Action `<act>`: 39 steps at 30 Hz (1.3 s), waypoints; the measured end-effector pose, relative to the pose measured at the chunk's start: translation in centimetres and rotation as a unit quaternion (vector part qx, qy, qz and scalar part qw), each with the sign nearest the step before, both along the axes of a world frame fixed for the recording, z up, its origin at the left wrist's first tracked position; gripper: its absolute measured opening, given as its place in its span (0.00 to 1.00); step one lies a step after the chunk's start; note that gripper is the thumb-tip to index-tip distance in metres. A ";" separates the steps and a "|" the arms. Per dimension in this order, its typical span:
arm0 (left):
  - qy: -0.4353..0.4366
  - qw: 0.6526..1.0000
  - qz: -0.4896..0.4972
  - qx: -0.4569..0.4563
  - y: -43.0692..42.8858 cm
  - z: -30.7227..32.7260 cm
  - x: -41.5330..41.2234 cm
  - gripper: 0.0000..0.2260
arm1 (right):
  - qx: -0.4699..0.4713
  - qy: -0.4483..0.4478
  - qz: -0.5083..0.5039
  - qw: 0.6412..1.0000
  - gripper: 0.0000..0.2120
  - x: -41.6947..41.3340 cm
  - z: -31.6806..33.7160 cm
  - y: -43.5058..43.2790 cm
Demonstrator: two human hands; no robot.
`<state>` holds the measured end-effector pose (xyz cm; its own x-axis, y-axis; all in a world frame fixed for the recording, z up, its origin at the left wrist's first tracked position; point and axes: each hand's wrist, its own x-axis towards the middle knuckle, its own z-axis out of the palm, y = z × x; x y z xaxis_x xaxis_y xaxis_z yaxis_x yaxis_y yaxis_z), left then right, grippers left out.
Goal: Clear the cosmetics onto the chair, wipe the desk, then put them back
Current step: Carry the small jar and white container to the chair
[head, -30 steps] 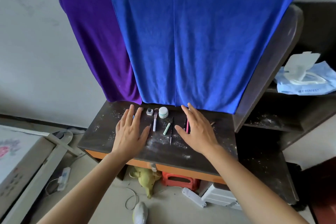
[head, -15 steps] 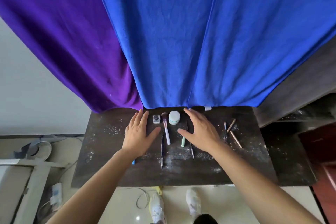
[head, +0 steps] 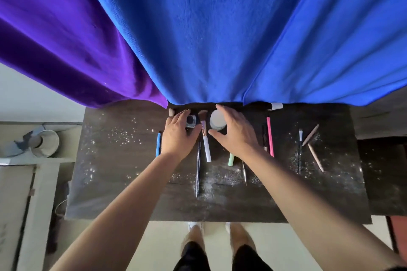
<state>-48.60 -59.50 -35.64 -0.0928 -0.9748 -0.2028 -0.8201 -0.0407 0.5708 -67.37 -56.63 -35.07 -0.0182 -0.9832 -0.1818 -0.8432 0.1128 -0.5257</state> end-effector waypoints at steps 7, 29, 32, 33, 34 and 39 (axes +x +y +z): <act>0.041 0.999 0.015 -0.024 2.1 0.8 0.0 0.19 | -0.030 -0.056 -0.074 0.995 0.29 -1.5 0.9 2.2; 0.299 0.897 -0.308 -0.105 14.1 19.8 -13.8 0.17 | -0.227 0.007 -0.445 0.866 0.33 -8.3 18.2 30.6; 0.314 0.854 -0.405 -0.092 20.7 21.8 -18.4 0.17 | -0.242 0.039 -0.529 0.812 0.30 -9.4 20.5 39.2; 0.317 0.838 -0.436 -0.088 23.2 22.6 -19.9 0.17 | -0.257 0.045 -0.556 0.790 0.30 -9.6 21.3 42.2; 0.319 0.822 -0.463 -0.085 25.8 23.4 -21.1 0.17 | -0.273 0.050 -0.577 0.768 0.30 -9.8 22.1 45.2; 0.324 0.753 -0.569 -0.074 40.6 25.8 -26.5 0.18 | -0.319 0.075 -0.652 0.684 0.30 -9.5 23.6 61.3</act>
<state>-75.11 -18.93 -9.85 -0.9171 -0.1976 0.3463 0.1753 0.5801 0.7954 -76.84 4.64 -11.45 -0.9266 0.0066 0.3759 -0.2946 0.6083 -0.7370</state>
